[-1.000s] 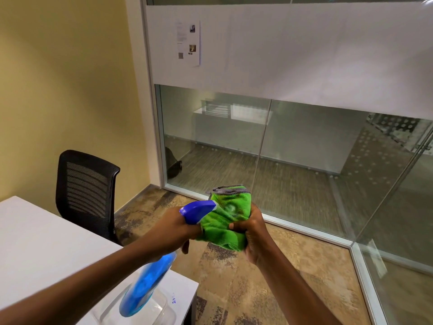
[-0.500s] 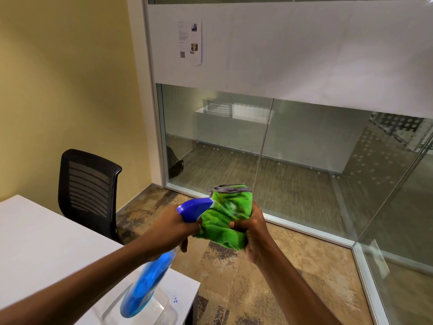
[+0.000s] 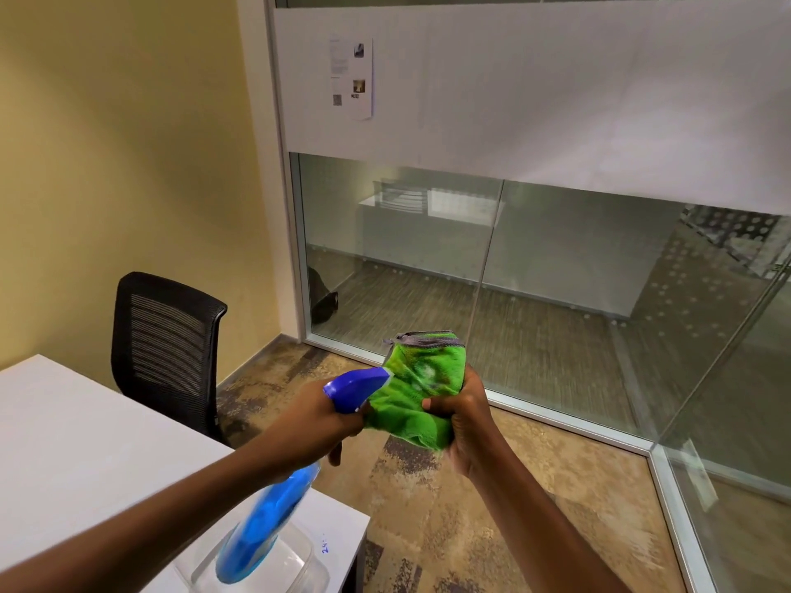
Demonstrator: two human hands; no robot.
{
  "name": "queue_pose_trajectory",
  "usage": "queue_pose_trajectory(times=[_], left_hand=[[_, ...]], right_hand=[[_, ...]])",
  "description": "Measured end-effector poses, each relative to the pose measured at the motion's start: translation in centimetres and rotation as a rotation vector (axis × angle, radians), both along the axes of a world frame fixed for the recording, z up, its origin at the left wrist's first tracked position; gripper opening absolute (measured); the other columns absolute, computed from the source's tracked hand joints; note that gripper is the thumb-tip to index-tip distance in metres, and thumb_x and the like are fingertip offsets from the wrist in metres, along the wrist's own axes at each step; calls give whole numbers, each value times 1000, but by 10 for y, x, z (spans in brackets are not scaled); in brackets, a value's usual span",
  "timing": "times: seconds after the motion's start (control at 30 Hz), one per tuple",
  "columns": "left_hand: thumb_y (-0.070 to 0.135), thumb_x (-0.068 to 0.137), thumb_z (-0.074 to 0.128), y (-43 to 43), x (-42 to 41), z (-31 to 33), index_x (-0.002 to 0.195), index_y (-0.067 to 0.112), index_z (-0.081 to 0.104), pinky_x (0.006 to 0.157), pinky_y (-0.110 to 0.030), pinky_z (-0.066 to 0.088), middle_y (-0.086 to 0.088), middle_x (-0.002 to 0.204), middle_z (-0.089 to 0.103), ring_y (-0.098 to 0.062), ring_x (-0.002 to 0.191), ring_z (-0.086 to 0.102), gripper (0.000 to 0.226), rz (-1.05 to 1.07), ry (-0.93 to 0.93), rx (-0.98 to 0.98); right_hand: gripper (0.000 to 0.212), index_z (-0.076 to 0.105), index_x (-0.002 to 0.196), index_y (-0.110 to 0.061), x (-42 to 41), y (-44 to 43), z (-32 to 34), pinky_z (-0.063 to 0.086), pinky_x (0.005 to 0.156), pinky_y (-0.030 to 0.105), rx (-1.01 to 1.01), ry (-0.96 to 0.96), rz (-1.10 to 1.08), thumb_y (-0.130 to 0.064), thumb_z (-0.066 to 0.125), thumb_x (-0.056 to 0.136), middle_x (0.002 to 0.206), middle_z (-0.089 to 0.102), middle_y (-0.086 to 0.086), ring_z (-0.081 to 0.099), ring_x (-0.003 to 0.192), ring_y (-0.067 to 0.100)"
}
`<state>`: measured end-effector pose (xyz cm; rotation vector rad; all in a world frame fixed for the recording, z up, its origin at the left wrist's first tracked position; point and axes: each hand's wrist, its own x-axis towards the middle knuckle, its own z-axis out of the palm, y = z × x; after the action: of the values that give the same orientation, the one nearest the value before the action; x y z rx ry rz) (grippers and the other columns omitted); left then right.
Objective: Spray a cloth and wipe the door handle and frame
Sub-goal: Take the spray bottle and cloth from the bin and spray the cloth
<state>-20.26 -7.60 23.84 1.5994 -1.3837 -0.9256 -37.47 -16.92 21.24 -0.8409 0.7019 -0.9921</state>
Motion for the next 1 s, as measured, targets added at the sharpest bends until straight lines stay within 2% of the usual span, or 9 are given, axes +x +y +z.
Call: queue_pose_trajectory(times=[0.13, 0.3, 0.4, 0.47, 0.6, 0.73, 0.87, 0.93, 1.0], left_hand=[[-5, 83, 59, 2, 7, -10, 82, 14, 55, 58, -28, 49, 0, 57, 58, -13, 53, 56, 19, 25, 22, -20], [-10, 84, 56, 11, 20, -25, 84, 15, 55, 62, -26, 52, -6, 65, 57, -14, 60, 58, 25, 30, 84, -73], [2, 77, 63, 18, 35, -39, 85, 14, 57, 61, -29, 55, -3, 60, 61, -16, 58, 61, 15, 47, 194, -93], [9, 71, 61, 20, 47, -53, 90, 8, 58, 62, -31, 56, -3, 63, 63, -20, 60, 63, 19, 80, 211, -104], [-5, 89, 55, 21, 68, -85, 104, 3, 57, 74, -39, 55, -9, 73, 62, -26, 71, 65, 17, 98, 141, -113], [2, 83, 59, 24, 83, -112, 101, 3, 60, 80, -39, 54, -13, 79, 64, -24, 74, 65, 18, 65, 142, -61], [12, 73, 63, 24, 104, -134, 100, 2, 63, 83, -34, 54, 1, 90, 70, -18, 81, 66, 29, 65, 185, -10], [11, 75, 63, 23, 114, -144, 103, 10, 65, 82, -30, 54, 3, 92, 71, -15, 84, 66, 28, 53, 203, -2], [2, 80, 64, 22, 124, -155, 101, 13, 65, 78, -25, 55, 6, 87, 72, -10, 82, 66, 23, 34, 215, 35]], right_hand=[[82, 43, 127, -7, 2, 3, 1, 60, 61, 45, 4, 2, -3, 15, 52, 49, 117, 63, 24, 68, 95, 41], [77, 41, 131, -6, 2, 6, -3, 59, 59, 42, 18, 27, -13, 23, 51, 61, 119, 61, 25, 69, 92, 39], [81, 42, 131, -3, 5, 8, -6, 59, 59, 44, 12, 19, -21, 17, 52, 52, 118, 63, 27, 72, 85, 37], [81, 43, 130, -1, 7, 10, -8, 59, 58, 44, -2, 13, -17, 18, 52, 51, 113, 65, 25, 73, 81, 34], [77, 43, 131, 0, 11, 12, -13, 59, 56, 42, -13, 36, -8, 22, 49, 58, 108, 66, 20, 74, 76, 29], [70, 42, 131, -1, 17, 12, -23, 60, 58, 44, 6, 74, -14, 30, 43, 68, 112, 65, 23, 73, 80, 32], [79, 45, 129, -2, 26, 13, -32, 60, 62, 47, 5, 93, -26, 16, 53, 52, 110, 66, 21, 71, 86, 36], [80, 44, 129, -1, 30, 13, -36, 60, 63, 49, 15, 101, -33, 15, 53, 52, 110, 66, 21, 70, 87, 37], [74, 44, 129, 0, 34, 12, -41, 60, 62, 48, 22, 105, -36, 20, 52, 58, 106, 67, 19, 71, 83, 35]])
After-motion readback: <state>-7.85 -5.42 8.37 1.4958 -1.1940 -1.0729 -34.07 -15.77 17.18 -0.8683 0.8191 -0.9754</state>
